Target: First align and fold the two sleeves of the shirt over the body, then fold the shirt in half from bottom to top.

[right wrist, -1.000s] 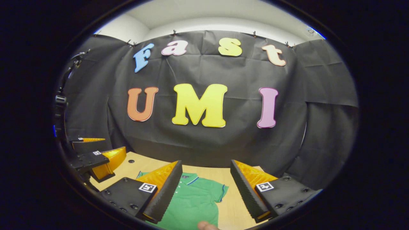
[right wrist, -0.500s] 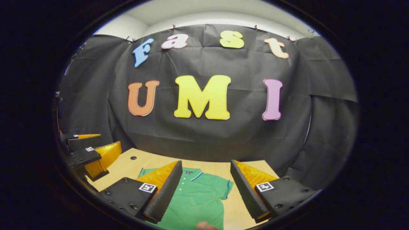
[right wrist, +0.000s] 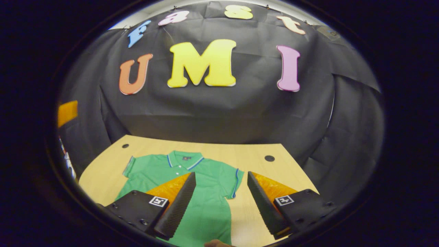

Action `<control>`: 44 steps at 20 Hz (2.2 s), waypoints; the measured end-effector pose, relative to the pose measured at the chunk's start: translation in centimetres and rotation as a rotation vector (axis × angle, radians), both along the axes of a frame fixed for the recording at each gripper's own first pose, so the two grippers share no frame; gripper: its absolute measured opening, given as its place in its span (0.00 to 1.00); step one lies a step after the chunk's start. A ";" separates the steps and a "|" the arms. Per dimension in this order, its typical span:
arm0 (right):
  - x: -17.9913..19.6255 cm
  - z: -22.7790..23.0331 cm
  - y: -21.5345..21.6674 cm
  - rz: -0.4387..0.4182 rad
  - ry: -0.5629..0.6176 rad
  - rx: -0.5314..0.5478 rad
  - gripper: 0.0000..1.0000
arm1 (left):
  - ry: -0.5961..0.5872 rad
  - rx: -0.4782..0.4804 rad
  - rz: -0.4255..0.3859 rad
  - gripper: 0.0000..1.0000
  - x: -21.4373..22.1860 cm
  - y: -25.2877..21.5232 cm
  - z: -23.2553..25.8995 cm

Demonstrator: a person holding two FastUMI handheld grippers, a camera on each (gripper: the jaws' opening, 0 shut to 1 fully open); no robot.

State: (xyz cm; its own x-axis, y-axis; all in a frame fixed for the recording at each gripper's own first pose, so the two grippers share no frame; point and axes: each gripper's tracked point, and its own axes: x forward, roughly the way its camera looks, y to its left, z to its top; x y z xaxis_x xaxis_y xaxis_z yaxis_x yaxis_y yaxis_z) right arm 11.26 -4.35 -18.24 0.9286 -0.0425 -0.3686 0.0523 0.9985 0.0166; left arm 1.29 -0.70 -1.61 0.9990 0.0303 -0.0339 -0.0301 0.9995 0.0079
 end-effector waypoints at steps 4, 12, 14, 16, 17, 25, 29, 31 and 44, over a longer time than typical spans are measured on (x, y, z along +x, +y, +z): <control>4.0 -6.3 -2.9 -0.070 0.112 0.023 0.97 | 0.058 -0.021 0.001 0.99 0.4 -1.2 -1.2; 11.6 -16.2 -5.6 -0.144 0.286 -0.013 0.98 | 0.095 0.082 0.035 1.00 -0.3 -2.2 -2.3; 12.5 -17.3 -5.8 -0.153 0.310 -0.025 0.94 | 0.096 0.108 0.040 1.00 -0.5 -2.5 -2.2; 12.7 -17.8 -6.0 -0.151 0.323 -0.044 0.93 | 0.096 0.117 0.033 1.00 -0.5 -2.9 -2.4; 13.0 -17.7 -5.8 -0.148 0.319 -0.035 0.94 | 0.099 0.113 0.031 0.99 -0.4 -3.1 -2.6; 13.3 -18.1 -3.8 -0.069 0.341 -0.038 0.31 | 0.132 0.091 0.037 0.99 -0.4 -3.3 -3.7; 13.5 -17.7 -3.3 -0.070 0.343 -0.040 0.11 | 0.147 0.087 0.054 0.99 -0.5 -2.5 -4.2; 13.4 -18.0 -3.3 -0.073 0.341 -0.025 0.07 | 0.158 0.080 0.063 0.99 -0.6 -2.2 -4.6; 13.6 -10.3 0.8 0.047 0.180 -0.023 0.03 | 0.173 0.031 0.099 0.99 -1.5 -0.5 -5.3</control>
